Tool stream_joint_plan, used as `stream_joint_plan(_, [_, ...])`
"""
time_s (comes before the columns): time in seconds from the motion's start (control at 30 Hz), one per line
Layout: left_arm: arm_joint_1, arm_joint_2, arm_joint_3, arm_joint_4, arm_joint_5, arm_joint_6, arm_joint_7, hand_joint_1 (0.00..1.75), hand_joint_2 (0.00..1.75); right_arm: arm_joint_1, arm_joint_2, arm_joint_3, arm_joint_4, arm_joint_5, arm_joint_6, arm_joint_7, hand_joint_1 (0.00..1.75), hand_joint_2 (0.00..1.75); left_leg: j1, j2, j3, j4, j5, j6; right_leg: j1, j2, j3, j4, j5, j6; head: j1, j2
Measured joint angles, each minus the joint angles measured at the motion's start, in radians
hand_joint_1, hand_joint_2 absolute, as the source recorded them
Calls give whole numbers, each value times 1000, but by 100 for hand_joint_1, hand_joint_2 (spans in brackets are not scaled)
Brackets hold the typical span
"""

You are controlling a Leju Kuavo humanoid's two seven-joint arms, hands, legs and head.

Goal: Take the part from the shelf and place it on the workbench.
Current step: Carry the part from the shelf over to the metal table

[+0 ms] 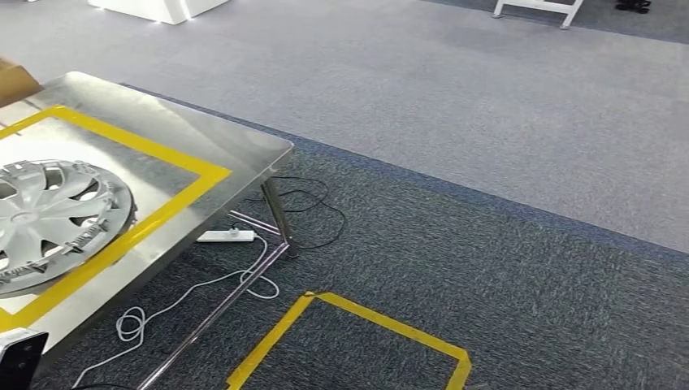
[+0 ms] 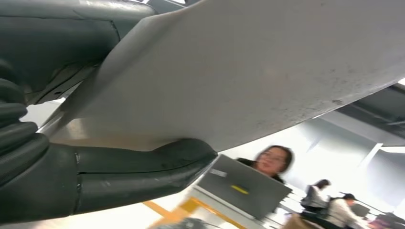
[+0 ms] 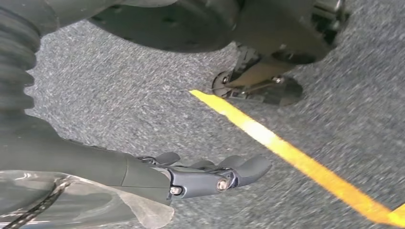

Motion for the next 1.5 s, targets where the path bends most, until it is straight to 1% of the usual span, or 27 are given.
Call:
stream_joint_plan(0.07, [0, -6, 18, 0, 2, 0, 2, 175, 175, -4, 0, 0, 0, 1, -2, -1, 0, 175, 3, -23, 11, -12, 3, 16, -3, 49, -20, 51, -33, 4, 5, 0])
stream_joint_plan(0.13, [-1, -12, 26, 0, 0, 1, 3, 175, 175, -1, 0, -1, 0, 1, -3, 1, 0, 175, 2, -46, 15, -14, 2, 27, 0, 104, -93, 183, -89, -1, 9, 0])
stream_joint_plan(0.2, [0, -16, 32, 1, -3, 1, 6, 175, 175, 3, 0, -4, 0, 0, -3, 4, 0, 175, -2, -74, 19, -14, -1, 33, 5, 117, -163, 287, -107, -6, 9, 0])
stream_joint_plan(0.23, [0, -17, 35, 1, -3, 0, 8, 175, 175, 4, 0, -6, 0, 0, -3, 5, 0, 175, -4, -89, 22, -14, -3, 34, 8, 119, -175, 286, -86, -9, 9, 0])
stream_joint_plan(0.27, [0, -18, 38, 1, -3, 0, 9, 175, 175, 4, 0, -7, 0, 0, -3, 6, 0, 175, -5, -104, 27, -13, -6, 34, 10, 124, -167, 246, -47, -13, 9, 0])
stream_joint_plan(0.33, [1, -20, 42, 1, -4, 0, 9, 175, 175, 4, 0, -7, 0, 1, -3, 7, 0, 175, -7, -132, 37, -11, -14, 29, 12, 161, -119, 112, 34, -22, 9, 0])
stream_joint_plan(0.4, [0, -22, 44, 2, -4, 0, 9, 175, 175, 4, 0, -8, 0, 1, -3, 8, 0, 175, -6, -156, 37, -7, -19, 21, 11, 196, -79, 27, 58, -27, 8, 0])
stream_joint_plan(0.43, [1, -22, 45, 2, -4, 0, 9, 175, 175, 4, 0, -8, 0, 1, -3, 8, 0, 175, -4, -167, 34, -6, -19, 15, 12, 200, -70, 18, 53, -28, 8, 0])
stream_joint_plan(0.5, [3, -23, 48, 2, -4, 0, 9, 175, 175, 3, 1, -8, 0, 1, -3, 8, 0, 175, -1, -181, 31, -5, -19, 5, 10, 178, -60, 7, 53, -33, 9, 0])
stream_joint_plan(0.57, [3, -23, 51, 1, -4, 1, 10, 175, 175, 2, 4, -8, -1, 1, -4, 8, 0, 175, -4, -140, 13, 34, -45, -7, 5, 152, -50, -3, 53, -41, 2, 0])
stream_joint_plan(0.63, [0, -22, 52, 2, -4, 0, 10, 175, 175, 4, 4, -8, -2, 1, -4, 8, 0, 175, 0, -75, -45, 149, -102, -20, 4, 123, -42, -7, 48, -47, -5, 0])
stream_joint_plan(0.7, [1, -22, 52, 2, -4, 0, 10, 175, 175, 7, 4, -8, -2, 1, -4, 8, 0, 175, 9, -53, -106, 257, -133, -30, 5, 92, -35, -7, 40, -48, -5, 0])
stream_joint_plan(0.73, [2, -22, 52, 2, -4, 0, 10, 175, 175, 8, 4, -8, -2, 1, -4, 8, 0, 175, 13, -49, -115, 267, -122, -34, 4, 78, -31, -7, 36, -47, -5, 0])
stream_joint_plan(0.77, [3, -22, 53, 2, -4, 0, 10, 175, 175, 8, 4, -8, -2, 2, -4, 8, 0, 175, 17, -46, -106, 241, -94, -36, 4, 66, -26, -7, 32, -45, -5, 0])
stream_joint_plan(0.8, [3, -22, 54, 2, -4, 0, 10, 175, 175, 7, 4, -8, -2, 2, -3, 8, 0, 175, 19, -35, -77, 179, -52, -37, 3, 55, -19, -7, 27, -42, -5, 0])
stream_joint_plan(0.87, [2, -22, 56, 2, -7, 0, 13, 175, 175, 5, 4, -8, -2, 2, -2, 9, 0, 175, 13, 6, -15, 51, -2, -34, 4, 34, -8, -9, 16, -32, -6, 0])
stream_joint_plan(0.93, [2, -22, 58, 3, -15, 0, 22, 175, 175, 4, 4, -8, -2, 2, 1, 12, 0, 175, 4, 27, 11, -2, 0, -23, 7, 14, 0, -14, 6, -19, -5, 0])
stream_joint_plan(1.0, [4, -21, 60, 3, -25, -2, 38, 175, 175, 1, 5, -9, -2, 2, 7, 15, 0, 175, 2, 5, 12, -8, -1, -6, 8, -6, 15, -20, 0, -8, -4, 0])
stream_joint_plan(1.03, [5, -20, 61, 3, -31, -4, 47, 175, 175, -2, 5, -9, -3, 3, 11, 16, 0, 175, 3, -6, 15, -12, 0, 1, 7, -1, 20, -19, -5, -3, -2, 0])
stream_joint_plan(1.1, [2, -18, 63, 3, -45, -11, 65, 175, 175, -6, 6, -12, -2, 4, 18, 16, 0, 175, 8, -27, 22, -22, 5, 14, 5, 49, -4, 40, -40, 3, 4, 0])
stream_joint_plan(1.17, [-4, -13, 63, 5, -56, -26, 81, 175, 175, -5, 6, -15, -2, 7, 32, 17, 0, 175, 8, -49, 24, -23, 3, 21, 6, 104, -83, 181, -94, 1, 10, 0])
stream_joint_plan(1.23, [-13, -3, 64, 11, -65, -43, 98, 175, 175, -2, 6, -17, -2, 9, 52, 18, 0, 175, 4, -76, 28, -22, 0, 25, 9, 116, -154, 280, -103, -3, 10, 0])
stream_joint_plan(1.27, [-19, 5, 65, 15, -70, -54, 109, 175, 175, -2, 6, -18, -2, 12, 60, 19, 0, 175, 2, -90, 32, -22, -3, 26, 11, 118, -164, 273, -77, -7, 10, 0])
stream_joint_plan(1.33, [-38, 25, 69, 26, -80, -81, 138, 175, 175, -4, 6, -20, -2, 21, 70, 24, 0, 175, 1, -117, 43, -22, -9, 24, 14, 137, -132, 155, 14, -17, 10, 0])
stream_joint_plan(1.37, [-49, 37, 72, 32, -84, -94, 153, 175, 175, -5, 7, -20, -2, 26, 73, 29, 0, 175, -1, -129, 45, -20, -13, 21, 14, 160, -109, 90, 47, -23, 10, 0])
stream_joint_plan(1.43, [-68, 63, 79, 43, -88, -114, 177, 175, 175, -6, 10, -20, -2, 37, 74, 38, 0, 175, 2, -151, 41, -16, -16, 11, 14, 194, -75, 17, 65, -30, 8, 0])
stream_joint_plan(1.5, [-77, 83, 86, 51, -90, -123, 191, 175, 175, -7, 16, -19, -1, 47, 73, 46, 0, 175, 7, -171, 34, -17, -14, -2, 15, 190, -63, 3, 58, -35, 7, 0])
